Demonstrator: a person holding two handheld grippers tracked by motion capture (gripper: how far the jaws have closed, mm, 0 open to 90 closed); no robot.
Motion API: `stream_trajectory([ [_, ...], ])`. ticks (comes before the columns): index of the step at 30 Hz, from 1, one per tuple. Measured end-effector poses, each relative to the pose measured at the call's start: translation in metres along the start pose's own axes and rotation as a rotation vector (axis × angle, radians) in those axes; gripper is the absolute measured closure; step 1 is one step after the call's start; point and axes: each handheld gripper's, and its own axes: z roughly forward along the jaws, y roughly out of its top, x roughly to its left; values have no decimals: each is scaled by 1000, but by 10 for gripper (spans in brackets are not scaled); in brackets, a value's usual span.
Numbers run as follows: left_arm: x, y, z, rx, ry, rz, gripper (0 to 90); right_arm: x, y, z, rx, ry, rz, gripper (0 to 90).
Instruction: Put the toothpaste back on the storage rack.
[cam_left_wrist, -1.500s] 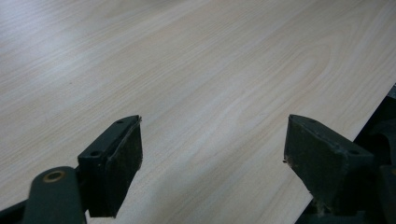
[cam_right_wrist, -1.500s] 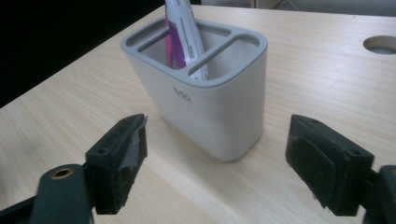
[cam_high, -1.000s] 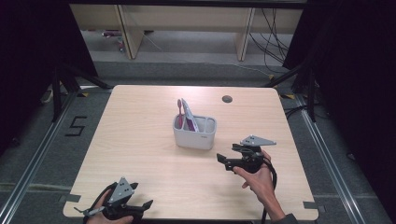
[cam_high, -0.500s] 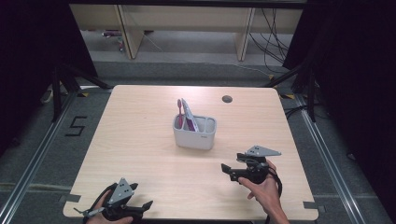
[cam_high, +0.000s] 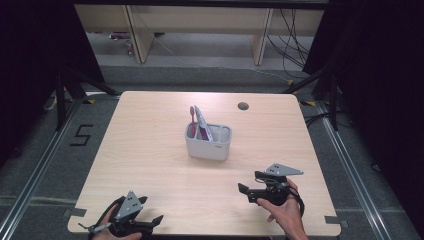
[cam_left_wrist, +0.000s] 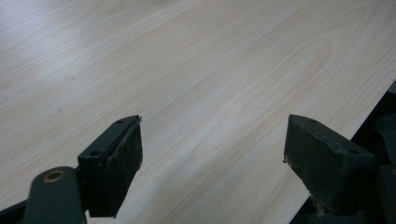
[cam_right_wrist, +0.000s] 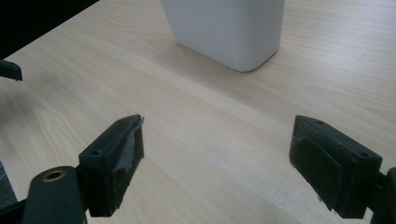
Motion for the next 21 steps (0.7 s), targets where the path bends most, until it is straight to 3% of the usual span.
stream_trajectory([
  [1, -1, 0, 0, -8, -2, -8, 188, -2, -2, -1, -1, 2, -25, 185],
  [3, -1, 0, 0, -7, -6, -6, 188, -1, -4, -1, 0, -4, -17, 185],
  [4, -1, 0, 0, -8, -6, -8, 188, -3, -6, -1, -1, -9, -35, 185],
  [5, -1, 0, 0, -7, -6, -9, 188, -1, -8, -3, 6, 4, 8, 185],
  [6, 0, 0, 1, -8, -3, -6, 188, -4, -9, -3, 4, 6, -13, 185],
  [8, 0, -1, 1, -13, -3, -7, 188, -3, -11, -4, 3, -11, 5, 184],
  [11, -1, 0, 0, -7, -6, -8, 188, -6, -15, -7, 10, 10, -20, 184],
  [13, 0, 0, 0, -8, -8, -8, 188, -3, -18, -9, 10, 2, 14, 184],
  [14, 0, 0, 0, -8, -8, -7, 188, -5, -20, -9, 3, -7, -12, 184],
  [15, 0, 0, 0, -8, -8, -7, 188, -3, -21, -11, 16, 3, 22, 184],
  [16, 0, 0, 0, -8, -9, -5, 188, -5, -22, -11, 13, -18, -14, 183],
  [17, 0, 0, 0, -8, -9, -5, 188, -3, -23, -11, 11, -11, 8, 182],
  [19, 0, 0, 0, -9, -8, -5, 188, -4, -25, -14, 18, 0, 3, 181],
  [20, 0, 0, 0, -9, -8, -5, 188, -2, -27, -15, 19, 3, 28, 181],
  [21, 0, -1, 0, -15, -9, -8, 188, -5, -28, -15, 14, -11, -20, 180],
])
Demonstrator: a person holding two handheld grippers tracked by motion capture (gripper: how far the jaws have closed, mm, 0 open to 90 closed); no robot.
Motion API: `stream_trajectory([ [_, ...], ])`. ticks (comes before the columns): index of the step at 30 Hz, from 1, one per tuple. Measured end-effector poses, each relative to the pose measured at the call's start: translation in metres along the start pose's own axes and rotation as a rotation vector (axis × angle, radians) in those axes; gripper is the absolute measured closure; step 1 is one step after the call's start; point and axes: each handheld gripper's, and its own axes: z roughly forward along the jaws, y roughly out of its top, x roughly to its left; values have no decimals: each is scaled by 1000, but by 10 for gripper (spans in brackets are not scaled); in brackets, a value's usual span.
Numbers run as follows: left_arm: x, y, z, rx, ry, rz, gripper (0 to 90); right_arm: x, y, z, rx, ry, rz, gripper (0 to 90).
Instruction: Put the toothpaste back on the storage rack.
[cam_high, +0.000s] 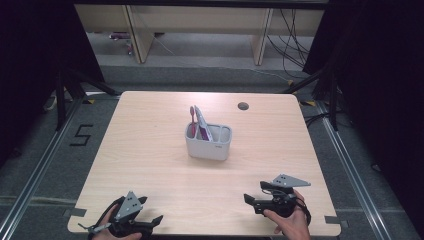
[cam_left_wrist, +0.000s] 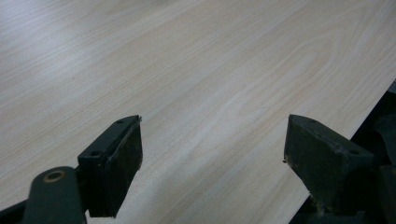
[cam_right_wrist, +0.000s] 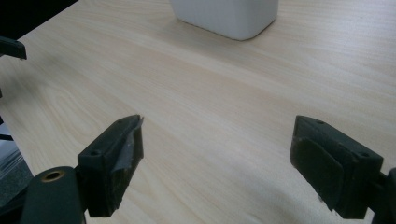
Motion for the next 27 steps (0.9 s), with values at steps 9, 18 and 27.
stream_trajectory([
  [9, 0, 0, -1, 7, 5, 1, 188, 5, -8, -6, 12, 12, 7, 178],
  [18, 0, 0, 0, 5, 4, 8, 188, 7, -15, -11, 14, 5, -7, 174],
  [27, 1, 0, -2, 17, 5, 17, 188, 8, -23, -18, 34, 29, 23, 172],
])
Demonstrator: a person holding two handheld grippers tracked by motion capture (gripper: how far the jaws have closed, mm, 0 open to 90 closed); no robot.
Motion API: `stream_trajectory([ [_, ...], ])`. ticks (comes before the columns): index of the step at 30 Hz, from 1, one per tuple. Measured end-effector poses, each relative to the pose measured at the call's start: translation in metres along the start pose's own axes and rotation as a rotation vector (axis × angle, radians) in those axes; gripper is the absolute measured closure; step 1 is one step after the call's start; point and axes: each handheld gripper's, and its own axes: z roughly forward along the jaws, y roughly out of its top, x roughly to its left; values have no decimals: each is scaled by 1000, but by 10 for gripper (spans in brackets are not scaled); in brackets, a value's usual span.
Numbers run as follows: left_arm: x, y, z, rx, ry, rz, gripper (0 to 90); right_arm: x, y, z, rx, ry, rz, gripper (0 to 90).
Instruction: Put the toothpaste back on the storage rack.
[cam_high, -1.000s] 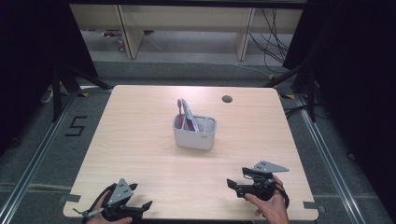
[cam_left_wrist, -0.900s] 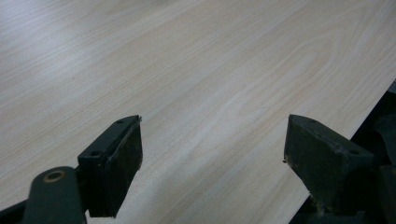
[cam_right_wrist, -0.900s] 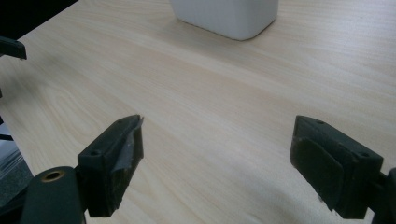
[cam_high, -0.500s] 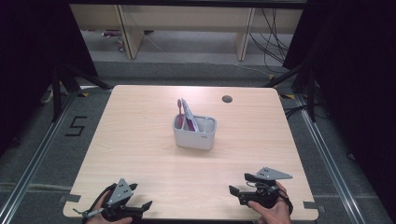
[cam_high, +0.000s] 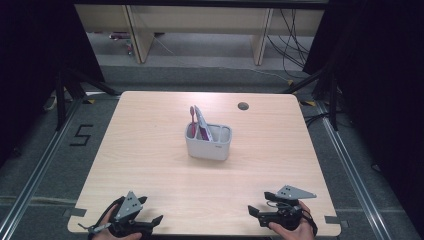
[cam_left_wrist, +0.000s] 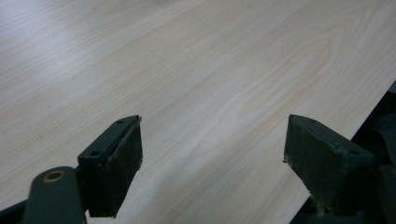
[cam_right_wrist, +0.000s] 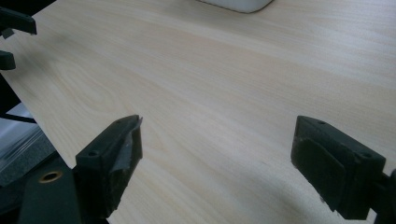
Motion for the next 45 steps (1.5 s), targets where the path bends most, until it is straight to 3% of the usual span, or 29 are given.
stream_trajectory([
  [1, 0, -1, 0, -9, 0, -3, 188, 1, -2, 0, -14, -20, -6, 172],
  [4, 0, -1, 0, -9, -1, -4, 188, -1, -4, -1, -14, -15, -16, 171],
  [5, 0, -1, 0, -9, -1, -3, 188, 0, -5, -2, -3, -33, 12, 170],
  [6, -1, -1, 0, -9, -1, -4, 188, -1, -6, -2, -11, -16, -8, 169],
  [13, 0, 0, 0, -7, -6, 3, 188, 2, -13, -9, -4, -3, 1, 156],
  [14, 0, 0, 0, -7, -6, 0, 188, 1, -14, -8, -5, 22, 7, 156],
  [17, -1, -1, 1, -21, 2, -13, 188, 2, -16, -13, 1, -21, 5, 156],
  [21, -2, 0, 1, -28, 0, -22, 188, 2, -21, -14, -7, -11, 39, 156],
  [22, -2, 0, 1, -29, -2, -22, 188, 0, -22, -14, -8, -8, 16, 156],
  [23, -2, 0, 1, -30, -1, -22, 188, 1, -22, -16, 7, -28, 29, 156],
  [25, -2, 0, 1, -29, -1, -22, 188, 1, -22, -17, 5, -15, 29, 156],
  [27, -1, 0, 0, -16, 6, -5, 188, 1, -24, -18, -2, -10, 46, 156],
  [28, -2, -1, 1, -28, -1, -21, 188, 2, -26, -18, -15, -33, 52, 156],
  [29, -2, -1, 1, -29, -1, -23, 188, 0, -26, -19, -19, -57, 14, 156],
  [31, -1, 0, 1, -16, -2, -10, 188, 3, -28, -20, -1, -29, 55, 156],
  [34, -2, 0, 1, -27, -6, -20, 188, 2, -30, -21, -3, -40, 40, 156],
  [35, -1, 0, 1, -11, 3, -3, 188, 4, -31, -21, 6, -35, 67, 156],
  [37, -1, 0, 1, -12, 2, -3, 188, 4, -31, -22, -1, -49, 64, 156],
  [38, -2, -1, 1, -21, -6, -17, 188, 3, -31, -22, 3, -47, 44, 156],
  [39, -3, -1, 1, -26, -9, -23, 188, 3, -32, -23, 9, -44, 52, 156],
  [40, -3, -1, 1, -26, -9, -23, 188, 6, -32, -23, 5, -26, 94, 156],
  [43, -3, 0, 1, -26, -8, -23, 188, 7, -33, -24, 21, -49, 80, 156],
  [44, -3, 0, 1, -26, -8, -23, 188, 4, -33, -24, 1, -57, 42, 156],
  [45, -3, 0, 1, -26, -8, -23, 188, 4, -33, -24, 1, -57, 42, 156],
])
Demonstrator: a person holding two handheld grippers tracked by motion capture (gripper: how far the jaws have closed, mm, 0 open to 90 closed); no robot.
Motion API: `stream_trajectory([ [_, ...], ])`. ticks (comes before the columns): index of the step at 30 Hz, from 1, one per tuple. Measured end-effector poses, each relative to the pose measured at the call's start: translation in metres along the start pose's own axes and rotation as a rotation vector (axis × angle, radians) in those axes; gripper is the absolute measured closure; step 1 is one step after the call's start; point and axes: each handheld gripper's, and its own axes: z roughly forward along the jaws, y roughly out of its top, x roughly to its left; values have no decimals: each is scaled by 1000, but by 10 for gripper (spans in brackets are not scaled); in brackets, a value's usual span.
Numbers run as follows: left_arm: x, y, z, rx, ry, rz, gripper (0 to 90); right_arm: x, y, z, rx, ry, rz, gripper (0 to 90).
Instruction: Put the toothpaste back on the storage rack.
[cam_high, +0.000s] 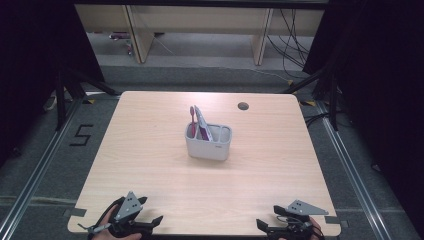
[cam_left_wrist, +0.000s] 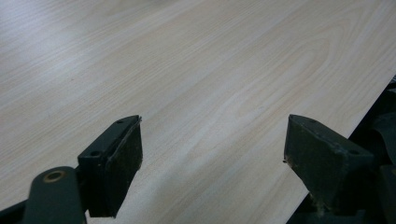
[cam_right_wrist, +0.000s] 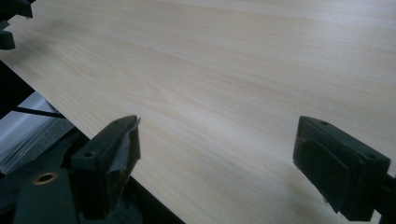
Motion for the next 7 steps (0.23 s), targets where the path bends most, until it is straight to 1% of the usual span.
stream_trajectory([
  [1, 0, 0, 0, 1, -1, 3, 188, -1, -1, 0, -4, -4, -8, 156],
  [2, 1, 0, 0, 8, 7, 13, 188, 0, -1, 0, 0, -4, -2, 156],
  [4, 1, 0, 0, 9, 8, 14, 188, 0, -1, 0, 0, -11, -6, 156],
  [5, 1, 0, 0, 9, 8, 12, 188, 1, 0, 0, 11, 5, 8, 156],
  [6, 1, 0, 0, 9, 6, 15, 188, 1, 0, 0, 6, -9, -1, 156],
  [7, 1, 0, 0, 9, 6, 15, 188, 1, 0, 1, 8, 7, 6, 156],
])
